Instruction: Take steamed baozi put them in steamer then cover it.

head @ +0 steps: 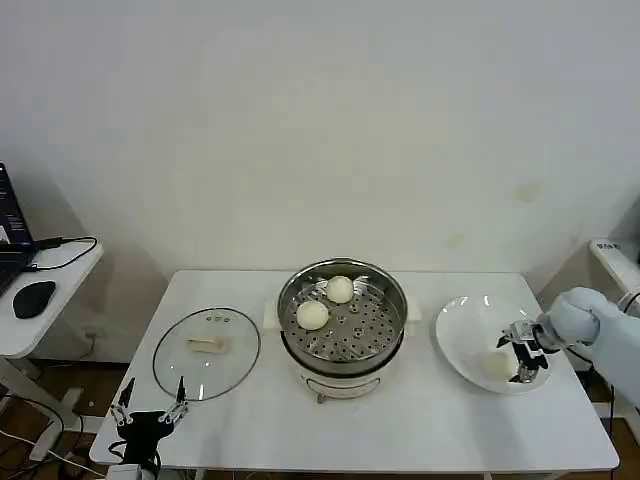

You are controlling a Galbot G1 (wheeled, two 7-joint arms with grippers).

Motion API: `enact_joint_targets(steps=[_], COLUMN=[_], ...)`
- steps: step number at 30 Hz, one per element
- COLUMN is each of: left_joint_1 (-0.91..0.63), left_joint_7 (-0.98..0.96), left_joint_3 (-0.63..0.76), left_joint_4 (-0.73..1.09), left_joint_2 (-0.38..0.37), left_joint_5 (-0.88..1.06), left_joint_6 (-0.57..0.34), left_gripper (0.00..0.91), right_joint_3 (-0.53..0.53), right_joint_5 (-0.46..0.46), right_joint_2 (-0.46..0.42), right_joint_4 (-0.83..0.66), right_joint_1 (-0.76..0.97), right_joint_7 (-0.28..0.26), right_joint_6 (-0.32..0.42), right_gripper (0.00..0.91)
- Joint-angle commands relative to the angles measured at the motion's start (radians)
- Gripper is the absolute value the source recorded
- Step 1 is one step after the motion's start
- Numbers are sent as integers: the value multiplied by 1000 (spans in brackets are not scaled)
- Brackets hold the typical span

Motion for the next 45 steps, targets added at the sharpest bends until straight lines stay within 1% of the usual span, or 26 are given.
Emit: enact_joint_targets(steps=[1, 8, 10, 11, 13, 17, 21, 23, 26, 27, 30, 34, 35, 38, 42, 44, 45], left_joint_1=[0, 0, 1, 1, 2, 5, 5, 3, -4, -7, -13, -18, -19, -21, -22, -23, -24], left_joint_7=[0, 0, 0, 0, 0, 0, 0, 0, 0, 0, 0, 0, 1, 1, 0, 1, 0], left_joint_3=[0, 1, 1, 0, 0, -2, -3, -4, -4, -3, 2, 5, 5, 2, -1, -1, -2], left_joint_4=[-1, -2, -2, -3, -4, -6, -3, -2, 4, 5, 8, 13, 15, 16, 15, 15, 15], left_joint_2=[0, -1, -1, -2, -2, -2, -1, 1, 5, 7, 7, 10, 12, 16, 16, 16, 15], left_joint_5=[-1, -3, -3, -3, -4, -3, -4, -7, -11, -11, -10, -13, -16, -28, -32, -33, -33], left_joint_6=[0, -1, -2, -2, -3, -4, -6, -5, -4, -4, -4, -4, -4, 0, 3, 5, 6], left_gripper=[907, 907, 907, 907, 907, 907, 907, 907, 907, 907, 907, 907, 907, 907, 907, 907, 907], right_joint_3=[-4, -8, -8, -8, -7, -4, -19, -64, -169, -171, -214, -368, -432, -546, -607, -634, -646], right_joint_5=[-2, 0, 1, 1, 2, 10, 29, 43, 84, 95, 150, 221, 245, 293, 343, 357, 367], right_joint_2=[18, 16, 15, 15, 15, 5, -24, -50, -92, -104, -129, -129, -118, -73, 16, 78, 123], right_joint_4=[-22, -13, -9, -9, -8, 5, 38, 69, 130, 143, 207, 277, 298, 333, 352, 354, 356], right_joint_1=[0, 0, -3, -3, -3, 5, 37, 92, 227, 237, 392, 618, 701, 873, 973, 1010, 1026], right_joint_7=[-1, -3, -4, -5, -3, 0, 2, -1, -7, -11, -20, -27, -29, -32, -30, -27, -25], right_joint_6=[-4, -12, -15, -15, -16, -20, -28, -30, -34, -38, -47, -63, -68, -82, -103, -109, -111], right_gripper=[655, 625, 584, 514, 494, 494, 504, 504, 504, 504, 504, 504, 504, 504, 504, 504, 504])
